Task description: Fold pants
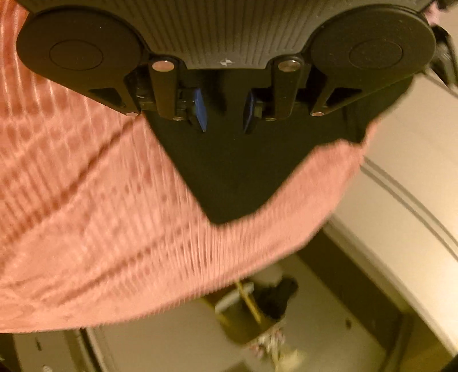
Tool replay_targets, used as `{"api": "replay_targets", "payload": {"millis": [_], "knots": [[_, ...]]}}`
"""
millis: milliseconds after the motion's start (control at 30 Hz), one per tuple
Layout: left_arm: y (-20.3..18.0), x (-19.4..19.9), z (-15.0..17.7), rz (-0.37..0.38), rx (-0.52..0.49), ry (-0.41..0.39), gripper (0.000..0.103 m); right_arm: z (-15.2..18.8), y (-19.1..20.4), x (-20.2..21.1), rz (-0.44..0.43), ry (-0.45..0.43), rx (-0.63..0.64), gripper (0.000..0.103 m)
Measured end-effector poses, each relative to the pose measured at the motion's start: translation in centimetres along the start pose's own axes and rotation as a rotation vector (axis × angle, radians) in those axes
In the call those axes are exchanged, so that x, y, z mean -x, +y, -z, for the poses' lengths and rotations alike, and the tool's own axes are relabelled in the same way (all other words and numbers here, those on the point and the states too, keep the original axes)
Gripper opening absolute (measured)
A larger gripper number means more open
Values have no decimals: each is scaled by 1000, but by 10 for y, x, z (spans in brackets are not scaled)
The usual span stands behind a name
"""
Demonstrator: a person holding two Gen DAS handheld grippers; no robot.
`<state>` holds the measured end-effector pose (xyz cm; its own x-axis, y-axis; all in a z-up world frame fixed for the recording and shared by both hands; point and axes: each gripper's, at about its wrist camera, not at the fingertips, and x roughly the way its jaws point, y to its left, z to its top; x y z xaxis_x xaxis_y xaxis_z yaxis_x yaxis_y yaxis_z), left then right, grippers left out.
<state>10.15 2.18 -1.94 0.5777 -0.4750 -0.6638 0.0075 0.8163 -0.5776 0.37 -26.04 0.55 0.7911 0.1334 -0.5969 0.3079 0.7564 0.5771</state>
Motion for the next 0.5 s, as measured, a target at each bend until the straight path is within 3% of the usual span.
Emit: {"api": "replay_targets", "payload": {"millis": [100, 167, 233, 300, 367, 433, 500], "knots": [[9, -7, 2, 36, 57, 3, 33, -5, 19, -7, 50, -19, 96, 29], [19, -8, 1, 82, 105, -2, 24, -9, 34, -21, 121, -32, 196, 27], [27, -9, 0, 105, 143, 3, 21, -15, 45, -37, 137, -47, 258, 24], [29, -10, 1, 109, 132, -1, 19, -22, 51, -54, 174, -50, 297, 24], [26, -11, 1, 103, 101, -9, 19, -24, 54, -80, 230, -33, 354, 24], [26, -12, 1, 107, 98, -11, 23, -18, 47, -110, 282, 47, 393, 24], [26, -16, 1, 112, 103, -12, 30, -5, 47, -116, 276, -15, 491, 24]]}}
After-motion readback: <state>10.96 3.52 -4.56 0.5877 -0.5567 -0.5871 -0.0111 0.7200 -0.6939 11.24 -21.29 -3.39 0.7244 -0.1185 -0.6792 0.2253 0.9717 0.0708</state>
